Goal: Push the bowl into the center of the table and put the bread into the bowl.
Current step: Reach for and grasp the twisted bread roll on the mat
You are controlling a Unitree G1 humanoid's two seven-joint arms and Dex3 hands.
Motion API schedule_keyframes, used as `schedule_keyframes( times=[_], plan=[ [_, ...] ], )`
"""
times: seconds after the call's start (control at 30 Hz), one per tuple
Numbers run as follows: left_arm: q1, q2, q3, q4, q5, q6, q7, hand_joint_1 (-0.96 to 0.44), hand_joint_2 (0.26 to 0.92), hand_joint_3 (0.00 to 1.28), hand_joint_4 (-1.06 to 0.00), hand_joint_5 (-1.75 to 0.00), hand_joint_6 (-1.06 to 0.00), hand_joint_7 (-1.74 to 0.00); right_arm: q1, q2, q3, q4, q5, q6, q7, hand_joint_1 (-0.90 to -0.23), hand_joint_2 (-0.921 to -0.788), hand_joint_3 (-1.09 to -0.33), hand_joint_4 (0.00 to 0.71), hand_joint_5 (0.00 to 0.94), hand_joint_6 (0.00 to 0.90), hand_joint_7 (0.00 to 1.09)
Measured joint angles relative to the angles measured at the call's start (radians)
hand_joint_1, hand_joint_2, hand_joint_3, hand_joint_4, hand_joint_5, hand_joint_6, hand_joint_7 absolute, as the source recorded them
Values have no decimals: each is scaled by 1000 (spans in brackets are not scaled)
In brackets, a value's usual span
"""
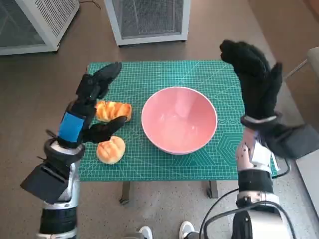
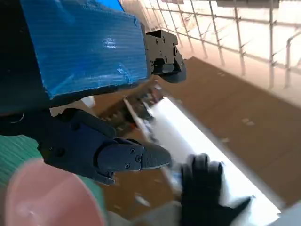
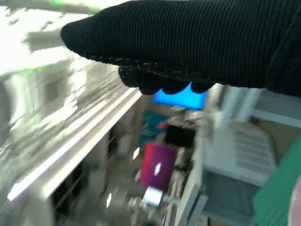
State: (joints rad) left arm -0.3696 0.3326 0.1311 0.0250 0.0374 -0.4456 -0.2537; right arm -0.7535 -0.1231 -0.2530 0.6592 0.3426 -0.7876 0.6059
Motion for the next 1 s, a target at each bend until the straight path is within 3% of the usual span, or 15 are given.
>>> schedule_keyframes(
  times=[0.2, 0.37, 0.47, 0.63, 1.0],
  plan=[
    [-26, 92, 0, -8, 151, 95, 27, -564, 921, 148, -171, -5, -36, -470, 67, -14, 20, -129, 53, 26, 39, -516, -921, -536, 325, 16, 38, 545],
    [-45, 152, -20, -39, 240, 240, 7, -532, 882, 30, -144, -1, -106, -361, 94, -22, 25, -194, 88, 58, 48, -516, -921, -508, 327, 14, 49, 552],
    [-63, 182, -45, -64, 283, 351, -33, -462, 831, 11, -133, -1, -162, -287, 108, -25, 30, -225, 91, 64, 47, -517, -921, -501, 329, 14, 53, 553],
    [-110, 225, -104, -81, 342, 520, -127, -234, 770, 3, -106, -1, -233, -169, 124, -27, 39, -264, 83, 64, 41, -512, -921, -498, 330, 13, 56, 550],
    [-242, 264, -260, 15, 454, 717, -254, -6, 755, 10, -86, -1, -278, -60, 148, -30, 58, -305, 78, 72, 28, -512, -921, -493, 331, 10, 55, 544]
  ],
)
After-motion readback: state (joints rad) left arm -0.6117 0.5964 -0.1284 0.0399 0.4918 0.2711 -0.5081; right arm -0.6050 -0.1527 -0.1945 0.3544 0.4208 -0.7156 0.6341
